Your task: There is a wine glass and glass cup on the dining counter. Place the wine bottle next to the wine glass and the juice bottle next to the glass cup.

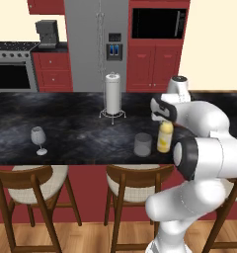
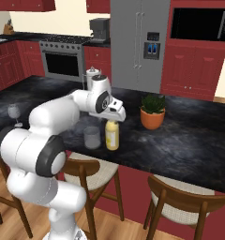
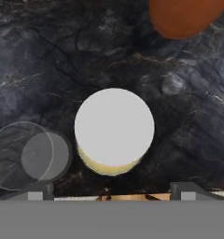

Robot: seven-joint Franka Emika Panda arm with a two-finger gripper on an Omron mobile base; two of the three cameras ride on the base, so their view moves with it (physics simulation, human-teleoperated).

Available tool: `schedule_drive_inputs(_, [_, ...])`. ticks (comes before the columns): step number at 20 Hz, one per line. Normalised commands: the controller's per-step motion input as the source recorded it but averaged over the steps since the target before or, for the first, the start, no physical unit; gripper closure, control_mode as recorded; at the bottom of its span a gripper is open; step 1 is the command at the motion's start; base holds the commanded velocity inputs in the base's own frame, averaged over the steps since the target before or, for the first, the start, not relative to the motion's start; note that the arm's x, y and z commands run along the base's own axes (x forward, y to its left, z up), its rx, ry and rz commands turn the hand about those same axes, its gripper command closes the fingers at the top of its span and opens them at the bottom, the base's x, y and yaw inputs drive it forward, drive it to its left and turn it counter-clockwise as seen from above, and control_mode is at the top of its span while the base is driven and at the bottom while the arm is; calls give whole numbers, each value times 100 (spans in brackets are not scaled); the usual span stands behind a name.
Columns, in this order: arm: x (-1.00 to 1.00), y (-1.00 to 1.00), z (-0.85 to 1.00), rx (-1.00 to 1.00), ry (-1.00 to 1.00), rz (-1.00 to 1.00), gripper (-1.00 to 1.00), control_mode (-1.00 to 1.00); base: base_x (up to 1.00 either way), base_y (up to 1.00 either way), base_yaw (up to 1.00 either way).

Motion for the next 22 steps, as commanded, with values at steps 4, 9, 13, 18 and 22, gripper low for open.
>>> schedule_drive_inputs(4, [-45, 14, 0, 3, 0, 0, -100, -100, 0, 0, 0])
schedule_drive_inputs(9, [-52, 17, -2, 4, 1, 0, -100, -100, 0, 0, 0])
schedule_drive_inputs(13, [-59, 13, -3, 3, 0, 0, -100, -100, 0, 0, 0])
schedule_drive_inputs(18, [-54, 10, -1, 0, 0, 0, -100, -100, 0, 0, 0])
schedule_drive_inputs(22, [-39, 0, 0, 0, 0, 0, -100, -100, 0, 0, 0])
